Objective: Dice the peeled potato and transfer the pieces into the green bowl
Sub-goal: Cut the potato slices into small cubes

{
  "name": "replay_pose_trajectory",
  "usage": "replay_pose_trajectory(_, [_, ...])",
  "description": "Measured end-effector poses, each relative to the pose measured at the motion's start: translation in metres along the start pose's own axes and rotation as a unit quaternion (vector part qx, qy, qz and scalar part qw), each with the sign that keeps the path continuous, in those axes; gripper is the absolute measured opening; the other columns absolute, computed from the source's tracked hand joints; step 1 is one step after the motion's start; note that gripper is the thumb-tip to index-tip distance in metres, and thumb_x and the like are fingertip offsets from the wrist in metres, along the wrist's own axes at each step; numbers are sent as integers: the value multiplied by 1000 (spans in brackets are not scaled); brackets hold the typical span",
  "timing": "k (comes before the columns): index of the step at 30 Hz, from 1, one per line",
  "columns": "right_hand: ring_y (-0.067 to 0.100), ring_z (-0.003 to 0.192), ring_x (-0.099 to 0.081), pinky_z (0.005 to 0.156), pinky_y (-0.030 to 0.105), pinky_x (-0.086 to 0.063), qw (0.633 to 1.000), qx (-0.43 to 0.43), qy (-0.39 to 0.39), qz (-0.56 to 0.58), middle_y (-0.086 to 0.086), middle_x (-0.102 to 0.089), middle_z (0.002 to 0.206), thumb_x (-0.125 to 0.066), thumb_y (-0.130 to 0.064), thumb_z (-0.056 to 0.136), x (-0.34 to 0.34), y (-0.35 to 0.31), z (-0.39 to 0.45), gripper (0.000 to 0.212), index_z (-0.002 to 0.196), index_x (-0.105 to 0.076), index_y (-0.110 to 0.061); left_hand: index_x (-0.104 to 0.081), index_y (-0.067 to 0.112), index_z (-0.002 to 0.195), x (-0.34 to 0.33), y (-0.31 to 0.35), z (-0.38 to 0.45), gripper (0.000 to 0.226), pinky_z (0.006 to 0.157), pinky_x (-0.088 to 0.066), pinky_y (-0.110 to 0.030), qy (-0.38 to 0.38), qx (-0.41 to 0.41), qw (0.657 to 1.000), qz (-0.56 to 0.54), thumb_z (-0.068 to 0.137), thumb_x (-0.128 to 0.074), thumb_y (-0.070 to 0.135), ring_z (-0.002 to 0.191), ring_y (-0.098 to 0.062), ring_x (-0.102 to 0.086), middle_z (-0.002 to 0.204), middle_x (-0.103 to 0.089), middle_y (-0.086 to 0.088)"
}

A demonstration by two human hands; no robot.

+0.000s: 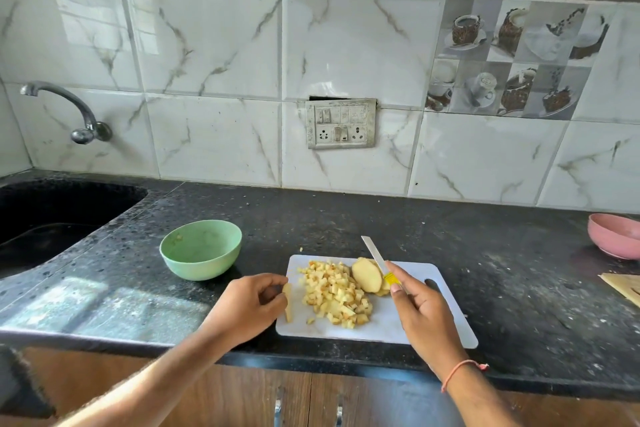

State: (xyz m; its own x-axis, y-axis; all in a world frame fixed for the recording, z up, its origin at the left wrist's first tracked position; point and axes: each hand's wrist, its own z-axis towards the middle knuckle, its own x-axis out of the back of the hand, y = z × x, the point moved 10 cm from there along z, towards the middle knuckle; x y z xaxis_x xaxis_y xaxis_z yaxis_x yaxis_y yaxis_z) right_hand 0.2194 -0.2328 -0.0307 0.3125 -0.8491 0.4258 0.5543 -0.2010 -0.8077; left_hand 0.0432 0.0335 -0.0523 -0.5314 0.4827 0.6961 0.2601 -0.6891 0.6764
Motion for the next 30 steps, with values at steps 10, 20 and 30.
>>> replay_pose_trajectory(10, [14, 50, -48, 51, 28, -40, 971, 19, -59, -232, -6, -51, 50, -51, -35, 104, -43, -61, -35, 43, 139, -51, -60, -75, 34, 114, 1, 0, -8, 27, 73, -56, -34, -121, -86, 989, 27, 88, -77, 43, 72, -5, -57, 90, -65, 13])
replay_pose_trajectory(20, [13, 84, -69, 69, 30, -56, 904, 47, -156, -396, -4, -73, 100, -29, -39, 106, -105, -97, -76, 54, 160, -25, -42, -77, 35, 116, 4, 0, -8, 37, 70, -55, -38, -91, -76, 993, -11, 83, -81, 51, 67, -5, -55, 88, -67, 7])
replay_pose_trajectory(30, [11, 75, -63, 62, 26, -50, 908, 49, -113, -400, -7, -73, 96, -31, -39, 108, -105, -113, -67, 50, 158, -32, -42, -79, 36, 108, 6, -5, -5, 31, 64, -50, -22, -70, -67, 993, -65, 80, -88, 47, 67, -1, -56, 83, -69, 13])
